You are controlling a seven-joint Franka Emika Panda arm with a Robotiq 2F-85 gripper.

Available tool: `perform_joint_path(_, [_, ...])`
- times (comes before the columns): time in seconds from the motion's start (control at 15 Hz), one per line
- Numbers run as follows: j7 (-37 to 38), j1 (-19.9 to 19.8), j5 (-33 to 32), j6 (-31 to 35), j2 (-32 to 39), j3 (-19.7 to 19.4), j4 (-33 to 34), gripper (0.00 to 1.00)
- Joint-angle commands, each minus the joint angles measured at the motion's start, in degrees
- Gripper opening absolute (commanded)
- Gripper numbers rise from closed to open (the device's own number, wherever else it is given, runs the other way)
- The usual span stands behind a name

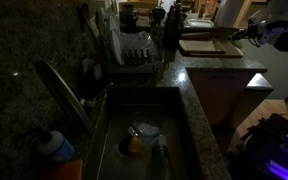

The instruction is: Take the sponge and wipe the counter

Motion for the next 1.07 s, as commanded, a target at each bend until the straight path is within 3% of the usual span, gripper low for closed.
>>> perform_joint_path(0.0, [3.69, -1.04, -5.94, -10.61, -4.25, 1.08, -1.58, 0.05])
perform_joint_path(0.53, [9.54, -1.64, -30.08, -35.51, -4.9, -3.2, -4.04, 0.05])
perform_joint_path(0.8, [10.37, -0.06, -39.56, -36.91, -5.2, -4.44, -4.94, 0.05])
perform_joint_path(1.0, [8.25, 0.63, -39.56, -32.95, -5.01, -3.59, -6.42, 0.05])
